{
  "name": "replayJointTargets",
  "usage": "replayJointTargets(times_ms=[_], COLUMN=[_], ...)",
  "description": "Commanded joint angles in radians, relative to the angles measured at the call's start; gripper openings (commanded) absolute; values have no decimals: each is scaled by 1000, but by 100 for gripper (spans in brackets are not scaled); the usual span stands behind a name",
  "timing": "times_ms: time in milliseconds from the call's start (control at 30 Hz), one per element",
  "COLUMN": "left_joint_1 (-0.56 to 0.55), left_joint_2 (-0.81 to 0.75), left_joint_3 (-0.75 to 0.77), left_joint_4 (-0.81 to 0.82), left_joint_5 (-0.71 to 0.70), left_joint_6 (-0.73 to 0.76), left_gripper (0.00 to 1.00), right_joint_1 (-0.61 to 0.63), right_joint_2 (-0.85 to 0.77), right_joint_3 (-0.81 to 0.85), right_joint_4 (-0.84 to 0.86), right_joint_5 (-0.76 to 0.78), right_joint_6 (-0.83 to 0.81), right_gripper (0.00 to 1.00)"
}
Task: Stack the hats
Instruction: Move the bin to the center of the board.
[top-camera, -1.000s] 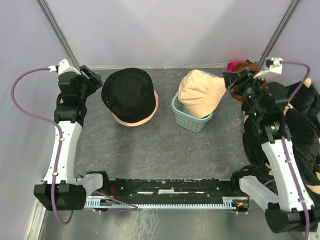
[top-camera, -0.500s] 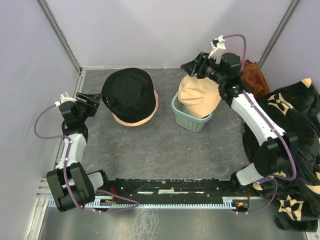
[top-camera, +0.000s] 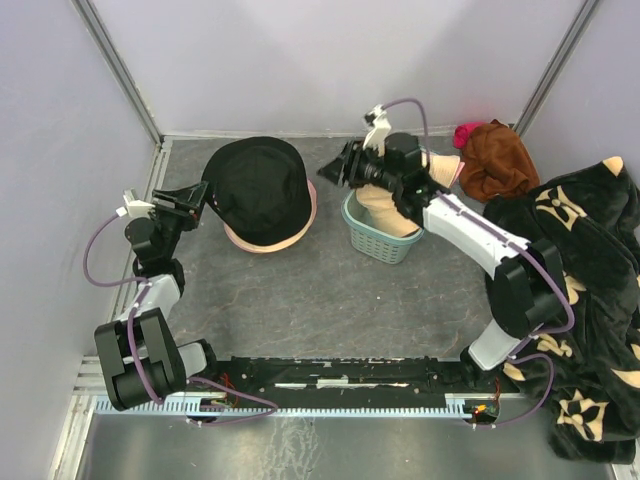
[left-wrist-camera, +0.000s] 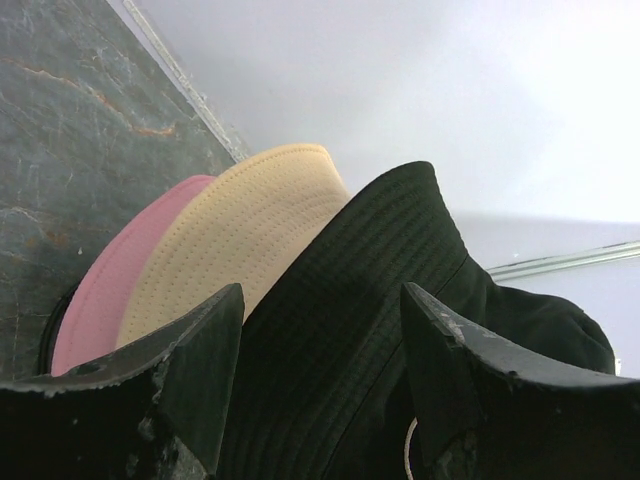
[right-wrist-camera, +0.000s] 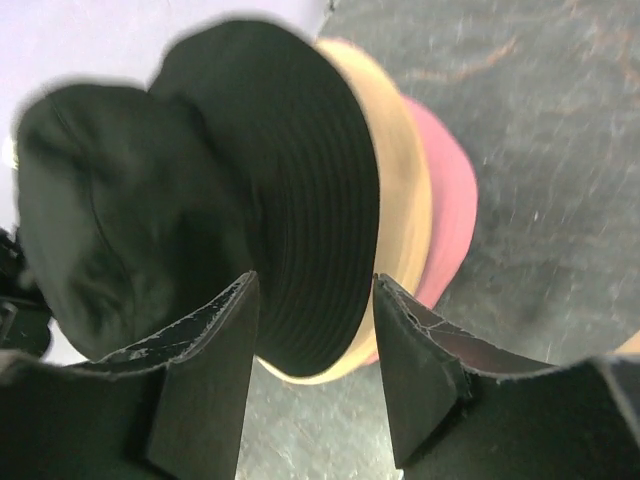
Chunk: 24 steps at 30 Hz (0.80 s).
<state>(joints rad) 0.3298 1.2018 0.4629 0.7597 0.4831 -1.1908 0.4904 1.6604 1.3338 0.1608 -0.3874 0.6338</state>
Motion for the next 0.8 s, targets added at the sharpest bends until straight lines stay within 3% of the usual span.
replayJointTargets(times_ms=[0,267,467,633,767], left_joint_1=[5,4,4,4,4], left_joint_2=[10,54,91,118,128], left_joint_3=[-7,-13,-38,-52,-58], left_joint_4=[117,157,212,249,264], left_joint_5=[31,48,51,56,58], left_joint_6=[-41,-45,-63,-77,-83], left_gripper=[69,65,46,36,22], right_joint_1=[95,220,298,334,349], right_joint_2=[-106,-301,-366,-340,-304], right_joint_3=[-96,-299,-377,-401,-397], right_joint_4=[-17,-86,-121,-115,-126], right_joint_5=[168,402,478,496,551], right_joint_6=[-121,-230,-272,-273,-287], right_gripper=[56,53,51,49,48])
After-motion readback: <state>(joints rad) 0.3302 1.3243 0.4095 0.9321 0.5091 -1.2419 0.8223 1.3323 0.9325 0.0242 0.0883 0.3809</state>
